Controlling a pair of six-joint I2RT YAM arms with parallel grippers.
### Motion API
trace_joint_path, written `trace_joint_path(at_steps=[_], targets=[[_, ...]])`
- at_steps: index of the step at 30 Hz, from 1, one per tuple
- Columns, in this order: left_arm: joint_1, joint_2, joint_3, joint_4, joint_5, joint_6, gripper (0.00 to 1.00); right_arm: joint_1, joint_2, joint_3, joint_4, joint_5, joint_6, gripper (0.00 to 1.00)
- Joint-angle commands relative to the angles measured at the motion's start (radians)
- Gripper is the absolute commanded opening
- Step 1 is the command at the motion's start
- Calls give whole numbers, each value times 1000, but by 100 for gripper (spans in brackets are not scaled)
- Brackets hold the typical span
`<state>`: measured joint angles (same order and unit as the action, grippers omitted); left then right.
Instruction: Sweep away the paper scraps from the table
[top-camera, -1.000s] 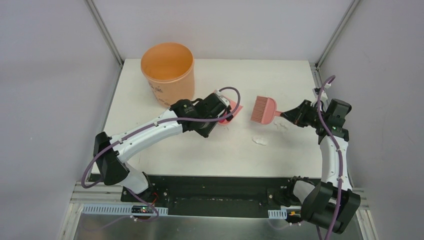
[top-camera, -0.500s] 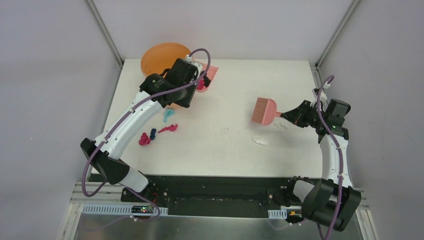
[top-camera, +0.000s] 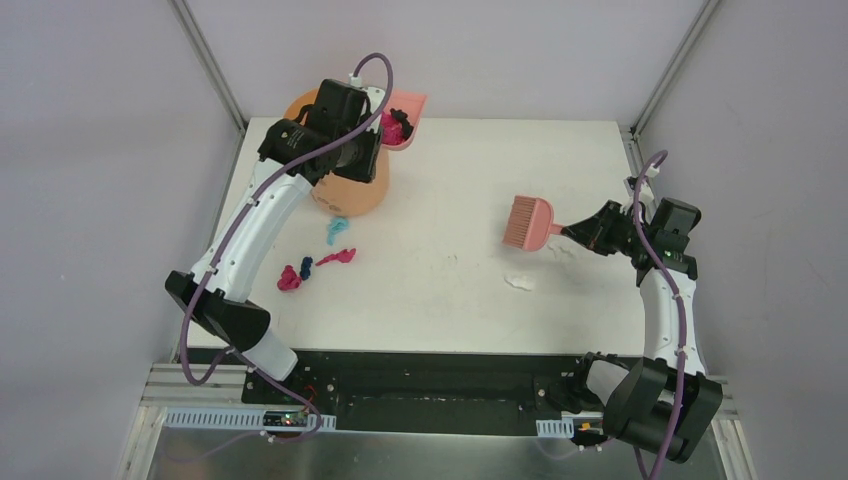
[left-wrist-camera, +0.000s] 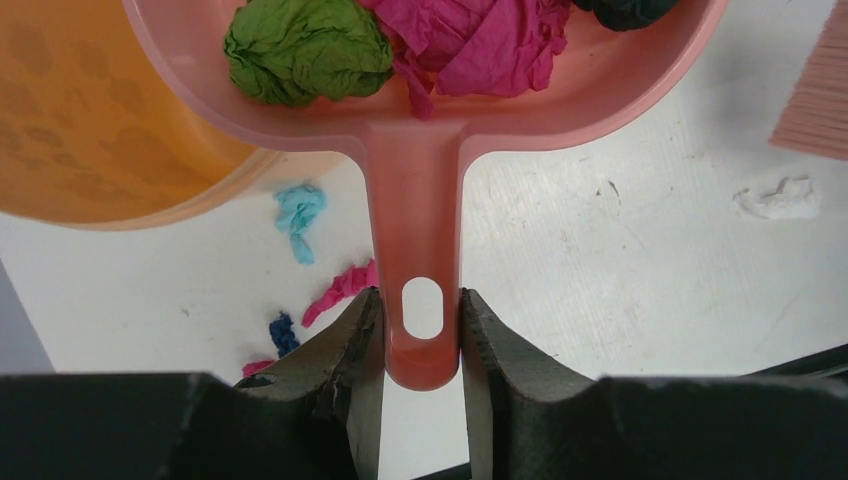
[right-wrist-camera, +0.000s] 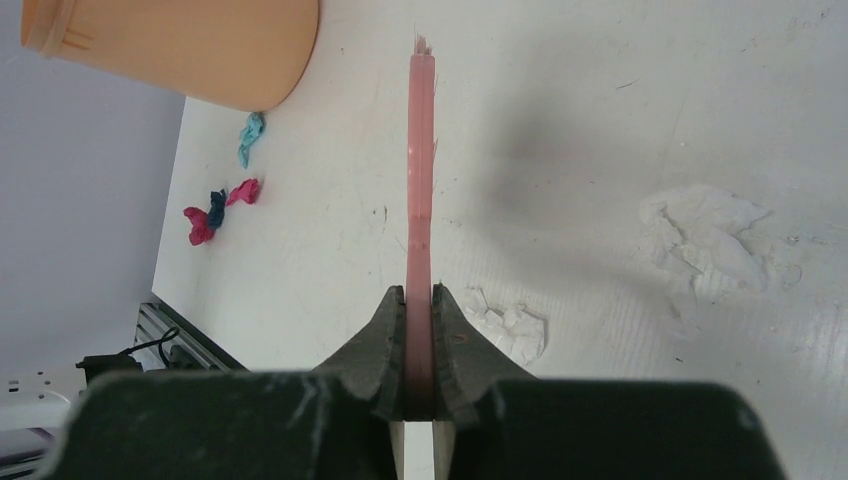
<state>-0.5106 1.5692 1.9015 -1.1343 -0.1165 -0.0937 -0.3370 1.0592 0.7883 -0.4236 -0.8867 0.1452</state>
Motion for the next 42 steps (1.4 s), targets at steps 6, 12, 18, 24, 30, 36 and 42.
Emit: trace_joint_path(at_steps=[6, 12, 18, 24, 30, 36, 42], targets=[[76, 37, 36, 145, 115, -84, 0, -8, -15, 39, 13, -18, -43, 0], [151, -19, -90, 300, 240, -180, 0, -8, -13, 43, 5, -7, -58, 0], [179, -193, -380, 608, 312, -304, 0, -11, -12, 35, 8, 0, -69, 0], [196, -312, -579, 820, 297, -348, 0, -14, 9, 38, 11, -6, -67, 0], [299, -273, -618, 941, 462, -508, 0, -16, 19, 38, 10, -4, -68, 0], [458, -171, -748, 1351, 754, -863, 0, -20, 14, 37, 5, -6, -70, 0], [488, -49, -834, 1876, 924, -1220, 0, -25, 11, 38, 5, -8, -70, 0]])
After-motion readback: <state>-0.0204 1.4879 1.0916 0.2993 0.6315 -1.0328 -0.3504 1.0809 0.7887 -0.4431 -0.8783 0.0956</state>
